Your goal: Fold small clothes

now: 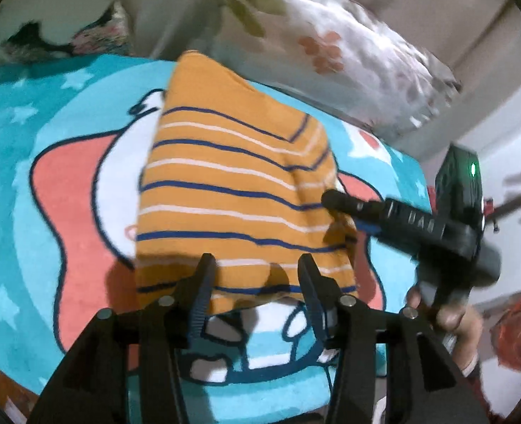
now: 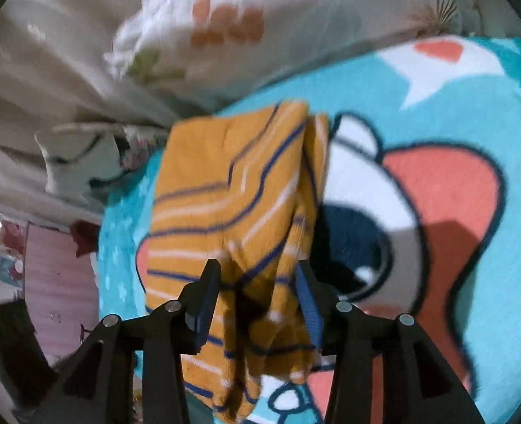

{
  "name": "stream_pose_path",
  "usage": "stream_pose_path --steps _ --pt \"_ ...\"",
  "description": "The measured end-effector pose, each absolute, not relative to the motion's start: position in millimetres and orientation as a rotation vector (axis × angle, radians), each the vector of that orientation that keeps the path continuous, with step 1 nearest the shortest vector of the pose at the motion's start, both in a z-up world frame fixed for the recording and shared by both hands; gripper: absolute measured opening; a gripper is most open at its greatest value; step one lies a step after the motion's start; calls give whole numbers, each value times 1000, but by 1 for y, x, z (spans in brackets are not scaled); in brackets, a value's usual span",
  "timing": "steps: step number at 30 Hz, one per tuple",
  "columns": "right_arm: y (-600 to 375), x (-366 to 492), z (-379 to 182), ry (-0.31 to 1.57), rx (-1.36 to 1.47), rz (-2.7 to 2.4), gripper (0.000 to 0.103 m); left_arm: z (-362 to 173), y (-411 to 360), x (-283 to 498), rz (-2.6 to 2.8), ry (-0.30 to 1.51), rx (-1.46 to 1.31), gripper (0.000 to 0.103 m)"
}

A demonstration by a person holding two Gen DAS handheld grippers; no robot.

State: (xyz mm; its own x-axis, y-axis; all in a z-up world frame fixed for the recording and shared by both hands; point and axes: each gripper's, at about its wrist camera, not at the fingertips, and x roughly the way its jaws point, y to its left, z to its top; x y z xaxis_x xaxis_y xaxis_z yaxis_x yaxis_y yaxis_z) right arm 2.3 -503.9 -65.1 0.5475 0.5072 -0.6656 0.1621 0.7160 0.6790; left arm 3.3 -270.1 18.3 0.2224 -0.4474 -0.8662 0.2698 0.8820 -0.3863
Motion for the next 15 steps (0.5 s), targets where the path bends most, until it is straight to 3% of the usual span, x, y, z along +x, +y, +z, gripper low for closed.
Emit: stream_pose_path --steps 2,4,6,15 --pt "-498 0 -69 970 794 245 48 16 -264 5 -472 1257 -182 48" --pt "-496 0 -71 959 788 261 24 13 -256 4 -447 1261 -185 48" --pt "-501 0 -73 958 788 255 20 9 -249 6 -415 1267 -187 48" --pt "-506 5 -85 1033 581 131 18 2 -220 1 -342 1279 -200 49"
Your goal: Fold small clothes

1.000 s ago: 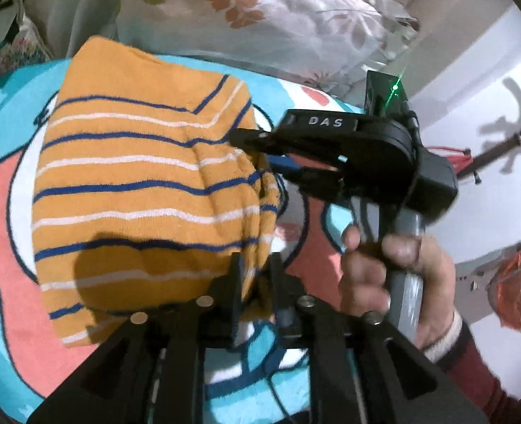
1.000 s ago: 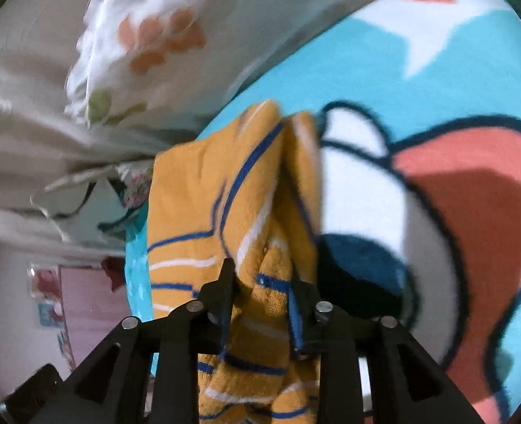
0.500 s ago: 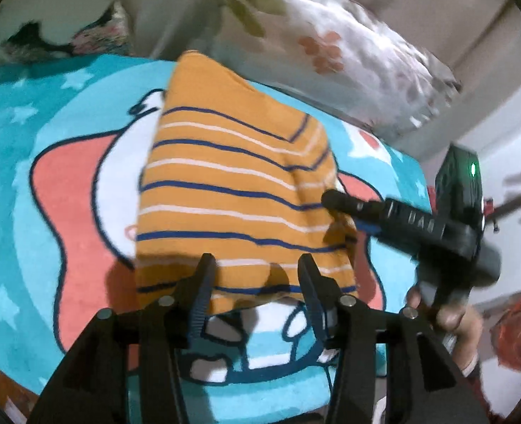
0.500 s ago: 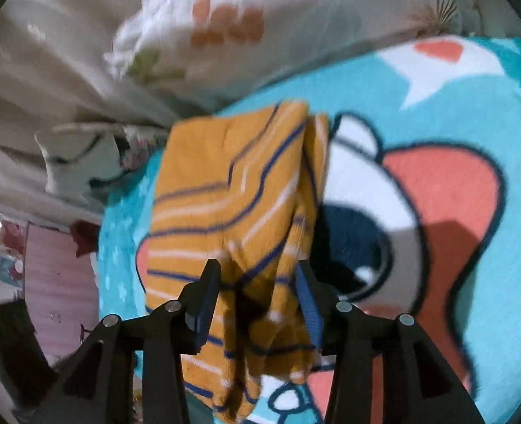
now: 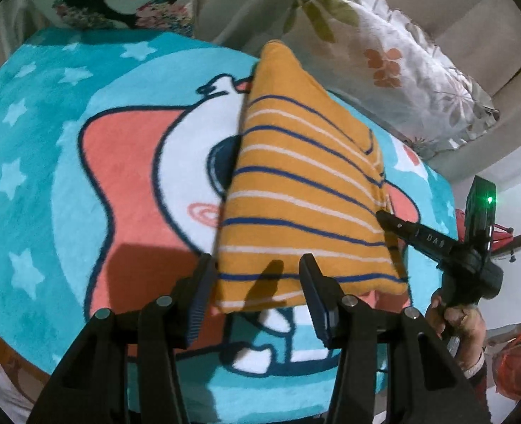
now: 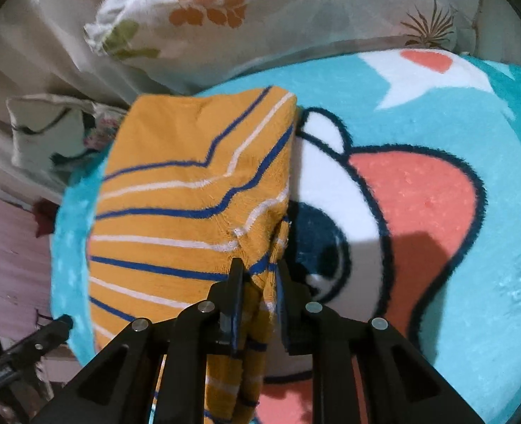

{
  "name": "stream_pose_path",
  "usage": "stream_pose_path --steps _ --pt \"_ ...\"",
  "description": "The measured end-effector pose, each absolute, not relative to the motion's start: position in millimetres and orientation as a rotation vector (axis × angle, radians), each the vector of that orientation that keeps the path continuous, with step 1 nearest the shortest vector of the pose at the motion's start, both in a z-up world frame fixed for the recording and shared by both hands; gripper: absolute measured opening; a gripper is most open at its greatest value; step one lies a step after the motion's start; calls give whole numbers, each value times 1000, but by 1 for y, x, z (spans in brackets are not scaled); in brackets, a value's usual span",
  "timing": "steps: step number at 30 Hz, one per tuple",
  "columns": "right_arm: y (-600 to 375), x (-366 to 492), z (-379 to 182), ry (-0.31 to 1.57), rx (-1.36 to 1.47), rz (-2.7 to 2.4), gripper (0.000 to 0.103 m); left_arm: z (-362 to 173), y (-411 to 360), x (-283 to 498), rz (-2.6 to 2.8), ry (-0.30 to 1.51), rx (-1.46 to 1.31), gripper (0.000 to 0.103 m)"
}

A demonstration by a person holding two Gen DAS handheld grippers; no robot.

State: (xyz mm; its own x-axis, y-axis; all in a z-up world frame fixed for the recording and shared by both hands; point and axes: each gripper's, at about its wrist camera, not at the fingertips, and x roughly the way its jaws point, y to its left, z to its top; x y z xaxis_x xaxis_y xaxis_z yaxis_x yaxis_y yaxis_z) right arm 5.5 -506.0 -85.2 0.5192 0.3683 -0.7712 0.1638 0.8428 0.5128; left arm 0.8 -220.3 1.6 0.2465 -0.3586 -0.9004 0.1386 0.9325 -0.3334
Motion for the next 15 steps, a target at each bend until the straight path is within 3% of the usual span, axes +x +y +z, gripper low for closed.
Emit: stream_pose_path --steps 3,11,15 --pt "-512 7 -84 1032 616 168 23 -2 -217 -4 -327 1294 -199 49" --pt "-505 -44 -16 864 645 291 24 -5 -211 0 -340 1297 -154 50" --pt "-468 -52 -27 904 816 532 24 -8 -211 13 -363 1290 -131 50"
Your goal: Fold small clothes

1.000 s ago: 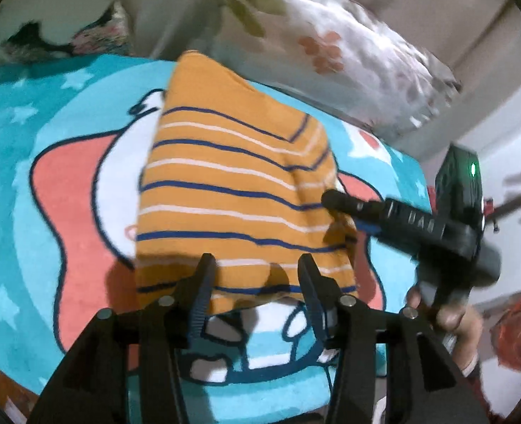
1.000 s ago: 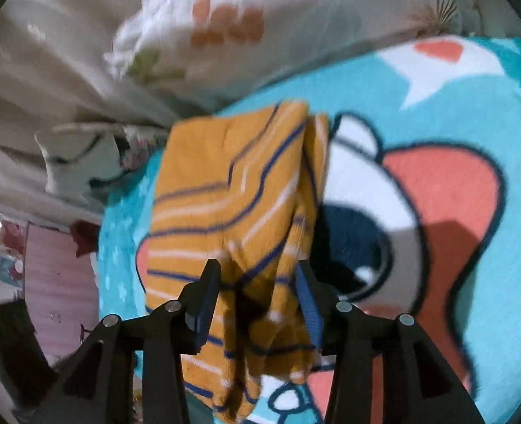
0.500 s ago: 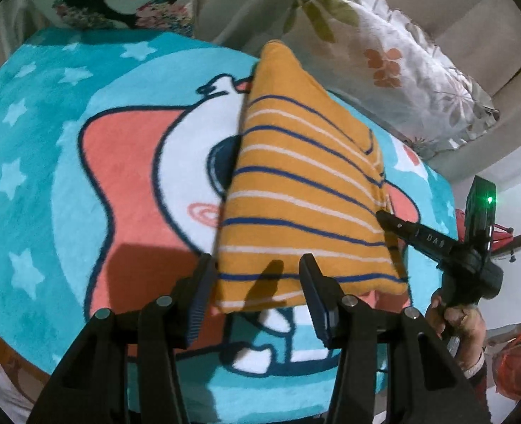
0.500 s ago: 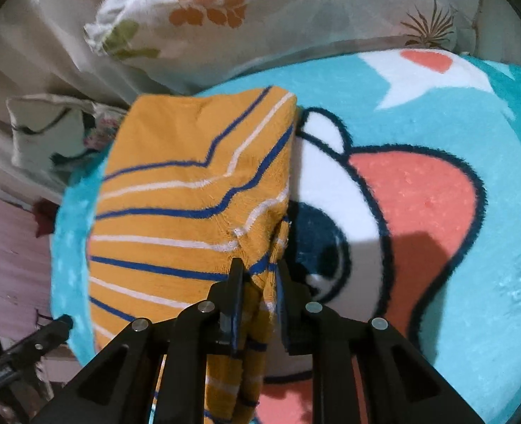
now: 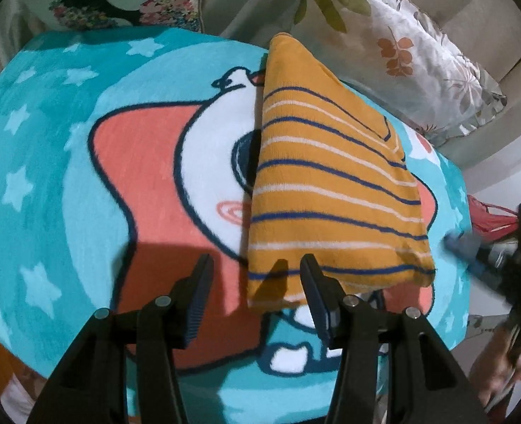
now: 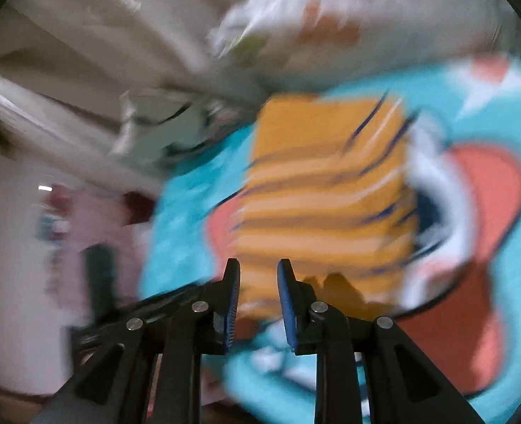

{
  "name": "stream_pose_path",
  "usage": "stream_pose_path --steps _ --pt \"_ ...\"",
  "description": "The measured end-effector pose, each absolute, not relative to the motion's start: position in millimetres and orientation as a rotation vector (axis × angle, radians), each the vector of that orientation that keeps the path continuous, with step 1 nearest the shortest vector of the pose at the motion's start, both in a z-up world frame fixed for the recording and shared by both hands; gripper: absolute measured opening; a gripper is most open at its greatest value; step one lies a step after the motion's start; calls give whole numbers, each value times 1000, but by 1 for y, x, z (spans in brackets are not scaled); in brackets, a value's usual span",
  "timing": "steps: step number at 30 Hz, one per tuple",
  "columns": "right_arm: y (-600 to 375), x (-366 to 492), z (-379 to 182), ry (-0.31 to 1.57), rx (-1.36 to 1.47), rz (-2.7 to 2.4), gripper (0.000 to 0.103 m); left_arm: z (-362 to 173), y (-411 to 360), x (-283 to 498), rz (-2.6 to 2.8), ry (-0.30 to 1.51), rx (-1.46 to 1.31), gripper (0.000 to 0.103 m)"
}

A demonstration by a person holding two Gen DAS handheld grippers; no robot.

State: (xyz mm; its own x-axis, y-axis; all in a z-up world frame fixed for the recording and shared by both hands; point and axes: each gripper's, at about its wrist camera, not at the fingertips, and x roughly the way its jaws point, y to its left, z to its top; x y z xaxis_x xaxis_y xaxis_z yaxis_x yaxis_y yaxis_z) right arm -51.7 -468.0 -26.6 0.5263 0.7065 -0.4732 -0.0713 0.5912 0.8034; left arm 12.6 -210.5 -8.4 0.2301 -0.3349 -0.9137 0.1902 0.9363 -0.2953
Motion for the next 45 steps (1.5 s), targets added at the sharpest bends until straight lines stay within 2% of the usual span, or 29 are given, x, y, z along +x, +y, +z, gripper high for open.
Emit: stream_pose_path --steps 3,5,12,22,29,37,42,45 --pt "-437 -43 -57 988 863 526 24 -6 -208 19 -391 1283 -137 50" --pt "-431 -38 -73 1003 897 475 24 -3 -206 23 -407 1280 -123 55" --pt "-486 -70 -105 993 997 167 23 -9 -198 34 -443 1287 -56 56" --pt "-517 -102 -49 897 918 -24 31 -9 -209 46 -434 1248 78 56" --pt "-474 -25 -13 946 696 18 31 3 -212 43 -391 1171 210 56" --pt "-434 64 -45 1105 579 7 31 7 -189 42 -361 1164 198 57" --pt "-421 65 -14 1026 544 -5 31 8 -176 45 -337 1158 187 58" --pt "-400 91 -11 1049 496 -11 31 7 -168 48 -330 1166 167 58"
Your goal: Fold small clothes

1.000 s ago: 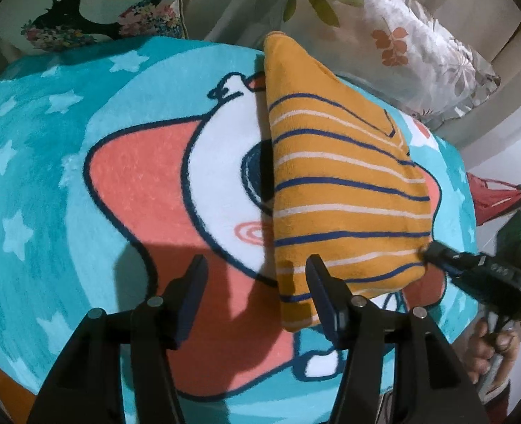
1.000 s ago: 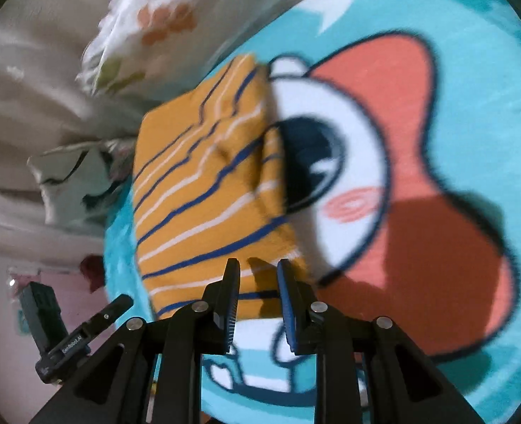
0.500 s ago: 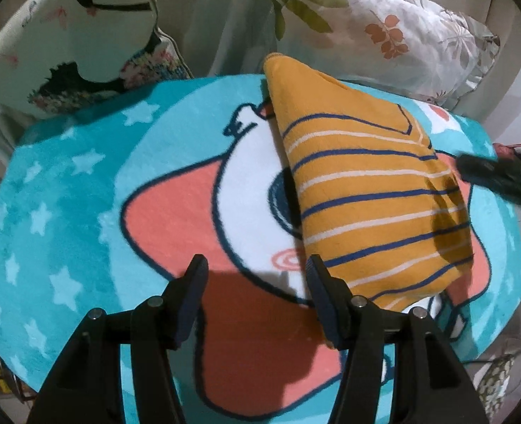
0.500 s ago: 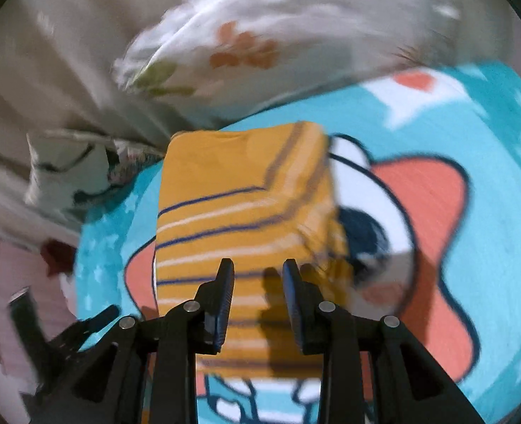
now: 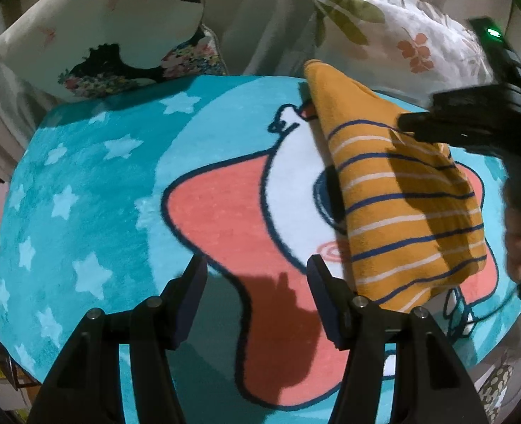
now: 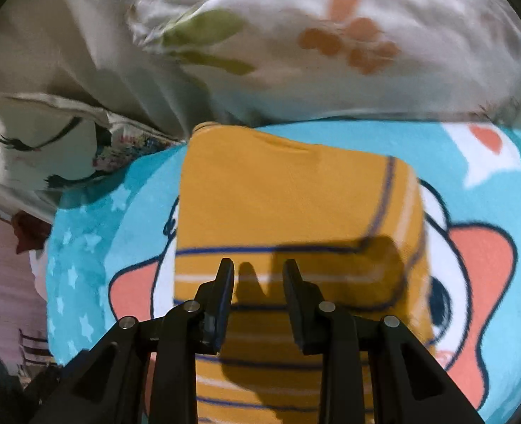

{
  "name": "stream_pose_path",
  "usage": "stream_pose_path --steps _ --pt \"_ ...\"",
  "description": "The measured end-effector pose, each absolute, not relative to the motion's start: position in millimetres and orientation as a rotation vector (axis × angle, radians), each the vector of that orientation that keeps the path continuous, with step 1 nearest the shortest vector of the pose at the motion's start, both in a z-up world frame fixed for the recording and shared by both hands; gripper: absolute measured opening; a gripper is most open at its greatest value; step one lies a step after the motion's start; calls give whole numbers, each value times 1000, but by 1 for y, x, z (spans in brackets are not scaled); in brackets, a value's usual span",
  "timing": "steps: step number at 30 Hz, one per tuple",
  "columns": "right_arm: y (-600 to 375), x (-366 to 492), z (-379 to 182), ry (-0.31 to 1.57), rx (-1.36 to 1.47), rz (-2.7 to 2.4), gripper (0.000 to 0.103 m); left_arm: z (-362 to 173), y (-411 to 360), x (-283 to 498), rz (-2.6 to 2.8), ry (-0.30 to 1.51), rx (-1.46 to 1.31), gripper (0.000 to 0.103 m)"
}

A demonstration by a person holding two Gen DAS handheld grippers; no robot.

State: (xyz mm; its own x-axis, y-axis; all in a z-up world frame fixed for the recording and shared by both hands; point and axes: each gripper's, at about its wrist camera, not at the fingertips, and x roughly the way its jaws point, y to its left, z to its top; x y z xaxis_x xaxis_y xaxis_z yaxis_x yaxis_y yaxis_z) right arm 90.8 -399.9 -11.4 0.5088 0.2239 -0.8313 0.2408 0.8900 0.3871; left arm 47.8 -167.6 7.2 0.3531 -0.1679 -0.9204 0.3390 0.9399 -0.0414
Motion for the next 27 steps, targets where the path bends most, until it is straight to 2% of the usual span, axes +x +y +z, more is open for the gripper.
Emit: stream_pose_path --steps 2,5,9,16,24,27 --pt "-385 110 -17 1082 456 -26 32 6 -164 48 -330 1170 163 58" --pt "-368 136 -32 1129 362 -95 38 5 -157 47 -337 1176 160 58" --pt "-368 135 -24 1112 352 -121 39 4 -150 46 -355 1182 151 58" --pt "-400 56 -12 1044 516 -111 43 4 -142 51 -398 1182 130 58" --pt "-439 -46 -53 1072 642 -198 43 -2 -144 50 -456 1195 134 59" --pt "-453 -70 -65 1121 574 -351 45 -5 -144 47 -454 1201 129 59"
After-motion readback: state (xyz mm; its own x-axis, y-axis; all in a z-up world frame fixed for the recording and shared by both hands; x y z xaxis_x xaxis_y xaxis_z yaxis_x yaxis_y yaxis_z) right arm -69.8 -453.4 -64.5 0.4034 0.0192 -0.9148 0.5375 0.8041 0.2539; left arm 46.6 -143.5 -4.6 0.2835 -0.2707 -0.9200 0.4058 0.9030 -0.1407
